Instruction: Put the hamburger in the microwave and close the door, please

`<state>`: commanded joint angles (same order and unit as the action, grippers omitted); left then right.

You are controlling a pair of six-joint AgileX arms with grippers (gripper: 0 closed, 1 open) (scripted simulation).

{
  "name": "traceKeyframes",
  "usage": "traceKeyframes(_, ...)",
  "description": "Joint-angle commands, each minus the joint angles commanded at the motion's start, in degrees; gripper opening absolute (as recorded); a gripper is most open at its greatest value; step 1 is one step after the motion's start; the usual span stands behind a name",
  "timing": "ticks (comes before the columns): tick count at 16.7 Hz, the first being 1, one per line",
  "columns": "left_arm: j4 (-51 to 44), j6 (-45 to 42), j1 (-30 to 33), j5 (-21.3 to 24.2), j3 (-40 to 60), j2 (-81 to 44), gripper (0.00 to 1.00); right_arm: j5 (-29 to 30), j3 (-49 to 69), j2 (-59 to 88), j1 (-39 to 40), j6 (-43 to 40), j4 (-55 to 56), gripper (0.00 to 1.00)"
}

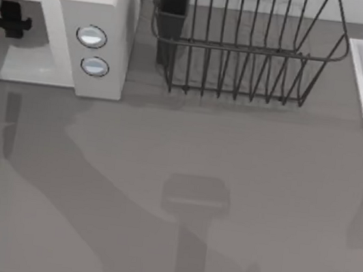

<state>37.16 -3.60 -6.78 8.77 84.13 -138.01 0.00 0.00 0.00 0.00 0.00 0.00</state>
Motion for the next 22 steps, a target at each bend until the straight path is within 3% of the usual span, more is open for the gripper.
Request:
traceKeyframes(8, -2.60, 0.30, 0.61, -0.50, 2.98, -3.91, 0.00, 0.00, 0.00, 0.00, 0.00, 0.00, 0.00, 1.00)
traceKeyframes(21, -2.60, 0.30, 0.61, -0.50, 2.98, -3.91, 0.98, 0.00, 0.00, 0.00, 0.00, 0.00, 0.00, 1.00)
traceKeyframes(22, -2.60, 0.30, 0.61, -0.50, 2.98, -3.91, 1.00, 0.00, 0.00, 0.00, 0.00, 0.00, 0.00, 1.00)
